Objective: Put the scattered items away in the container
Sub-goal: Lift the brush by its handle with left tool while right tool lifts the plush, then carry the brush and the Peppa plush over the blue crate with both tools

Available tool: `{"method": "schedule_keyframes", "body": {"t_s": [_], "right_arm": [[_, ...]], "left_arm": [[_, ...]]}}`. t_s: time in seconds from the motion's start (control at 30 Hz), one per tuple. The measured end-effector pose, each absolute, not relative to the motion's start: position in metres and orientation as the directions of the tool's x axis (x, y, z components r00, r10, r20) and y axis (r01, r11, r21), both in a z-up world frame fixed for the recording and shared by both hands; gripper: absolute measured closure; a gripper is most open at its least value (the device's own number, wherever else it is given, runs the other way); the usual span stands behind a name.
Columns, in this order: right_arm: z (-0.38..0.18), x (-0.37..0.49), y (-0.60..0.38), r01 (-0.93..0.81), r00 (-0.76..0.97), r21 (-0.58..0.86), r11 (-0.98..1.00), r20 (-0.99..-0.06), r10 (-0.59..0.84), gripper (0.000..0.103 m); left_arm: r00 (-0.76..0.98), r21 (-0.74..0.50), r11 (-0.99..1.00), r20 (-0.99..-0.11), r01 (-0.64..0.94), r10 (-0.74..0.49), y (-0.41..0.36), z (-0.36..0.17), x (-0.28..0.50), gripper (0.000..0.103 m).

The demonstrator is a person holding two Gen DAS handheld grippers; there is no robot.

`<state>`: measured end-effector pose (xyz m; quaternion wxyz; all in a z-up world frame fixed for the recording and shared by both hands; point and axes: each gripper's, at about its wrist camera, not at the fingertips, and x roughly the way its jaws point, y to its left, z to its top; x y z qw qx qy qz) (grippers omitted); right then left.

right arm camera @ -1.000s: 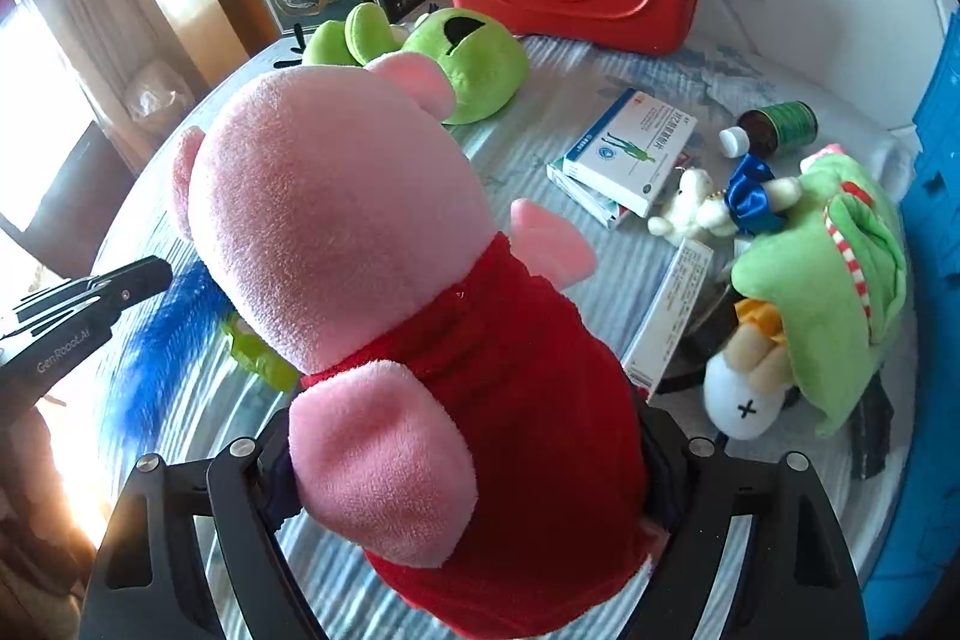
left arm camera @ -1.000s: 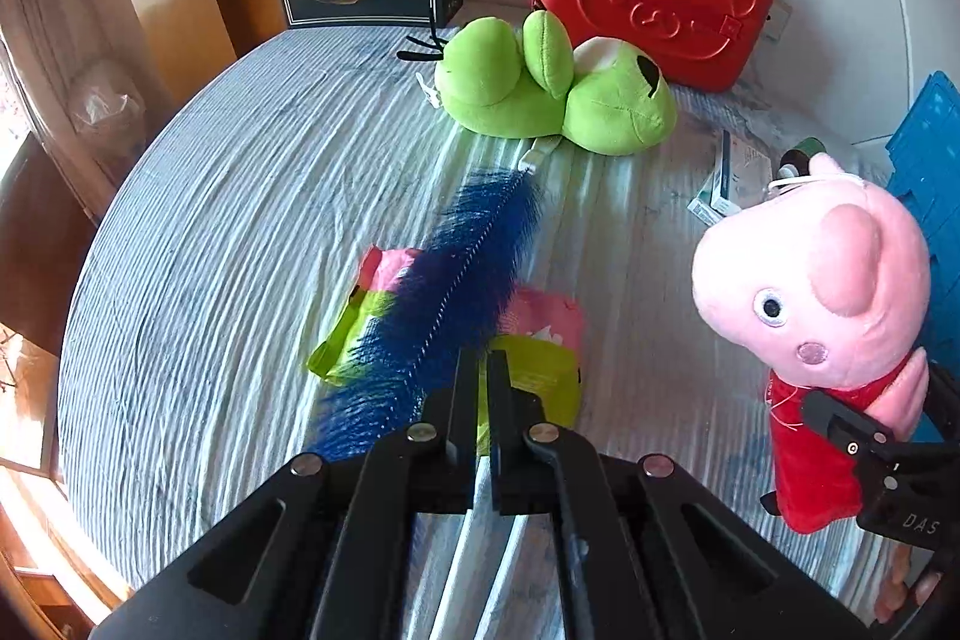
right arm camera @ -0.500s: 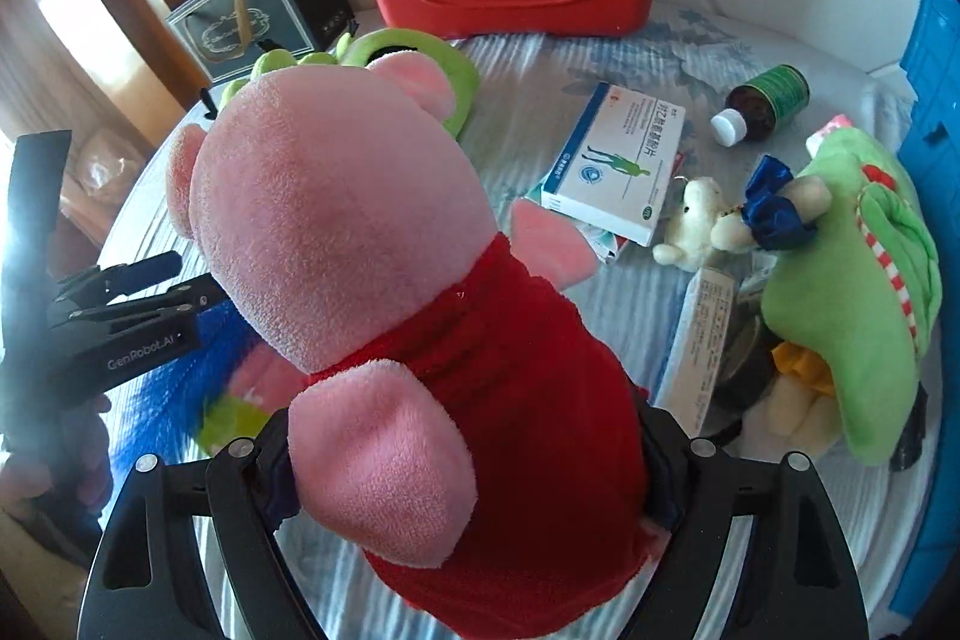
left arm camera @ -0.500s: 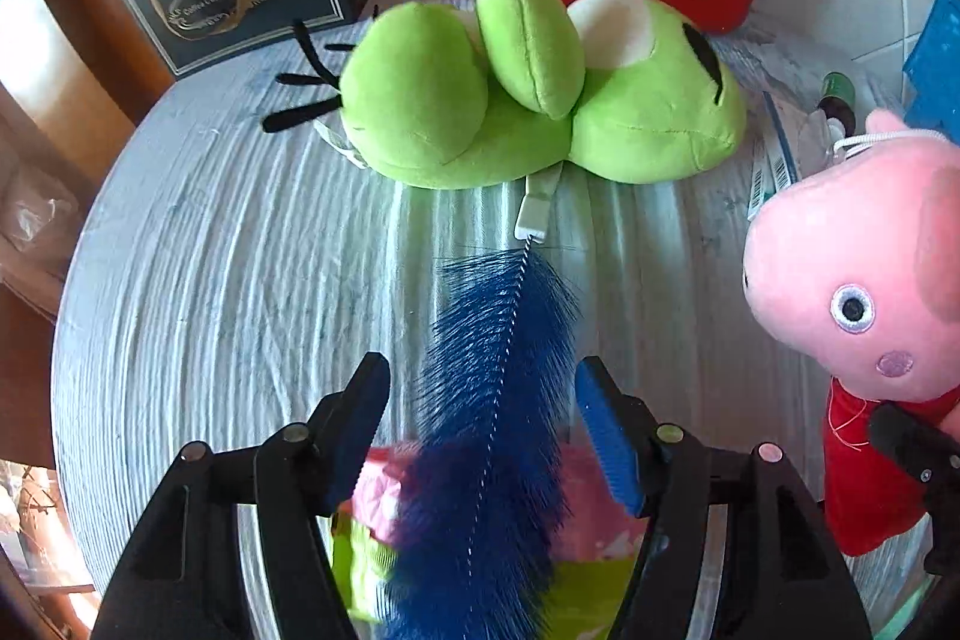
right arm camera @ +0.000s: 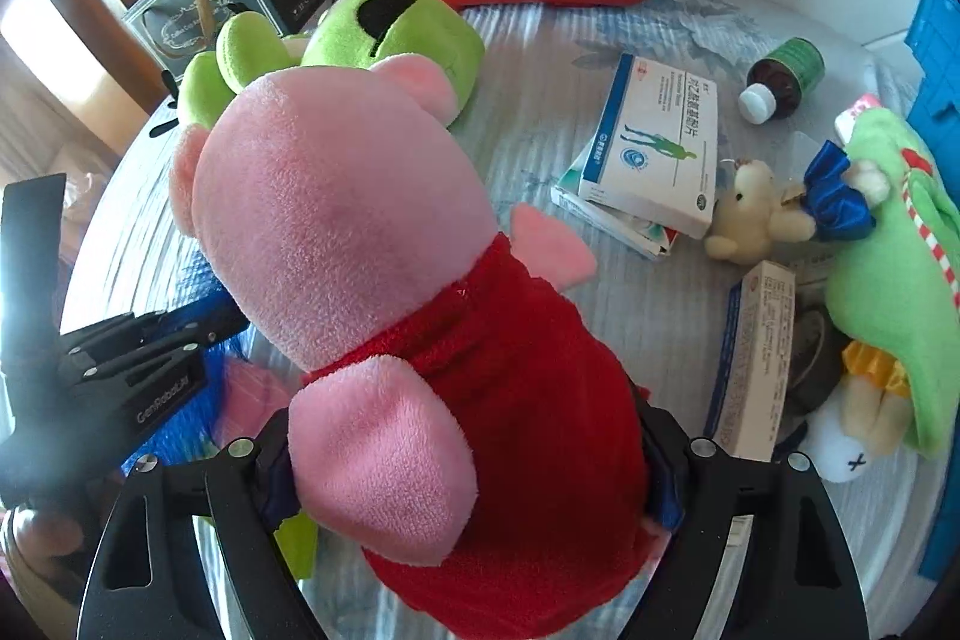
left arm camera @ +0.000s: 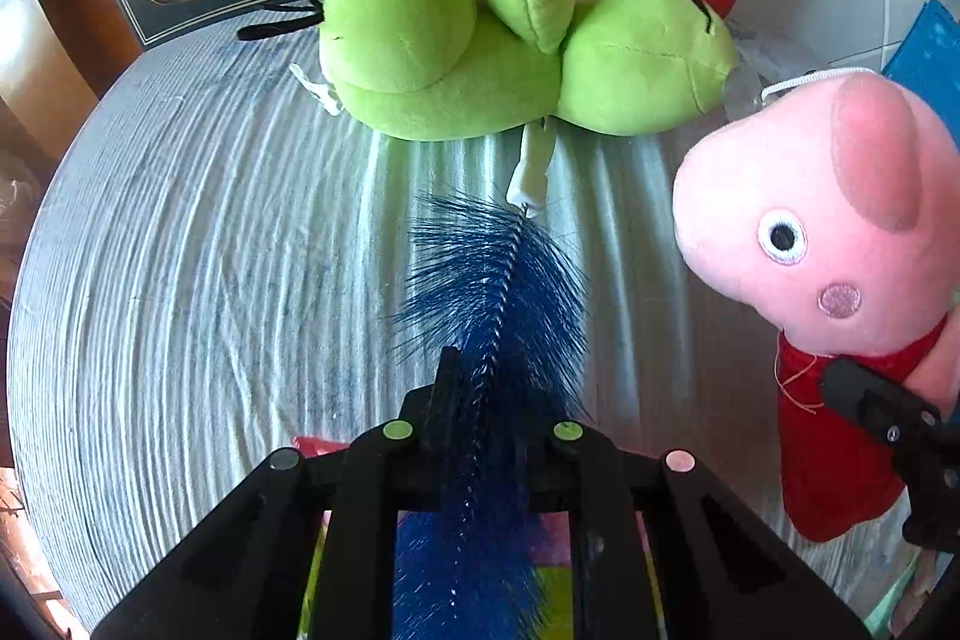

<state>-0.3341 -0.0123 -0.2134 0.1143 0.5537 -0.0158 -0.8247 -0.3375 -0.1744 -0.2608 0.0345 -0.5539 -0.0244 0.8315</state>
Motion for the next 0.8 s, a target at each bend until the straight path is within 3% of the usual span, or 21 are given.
{"method": "schedule_keyframes", "body": {"t_s": [0.27, 0.8], "right_arm": [[-0.162, -0.289, 0.006, 0.185, -0.455, 0.157, -0.970, -0.861, -0.226, 0.017], [-0.046, -0.224, 0.114, 0.317, -0.622, 0.159, -0.935, -0.710, -0.331, 0.017]], "left_arm": [[-0.488, -0.112, -0.993, -0.865, -0.041, 0.117, -0.151, -0.221, -0.281, 0.089], [-0.704, -0.104, -0.994, -0.709, 0.042, 0.045, -0.077, -0.114, -0.225, 0.089]]}}
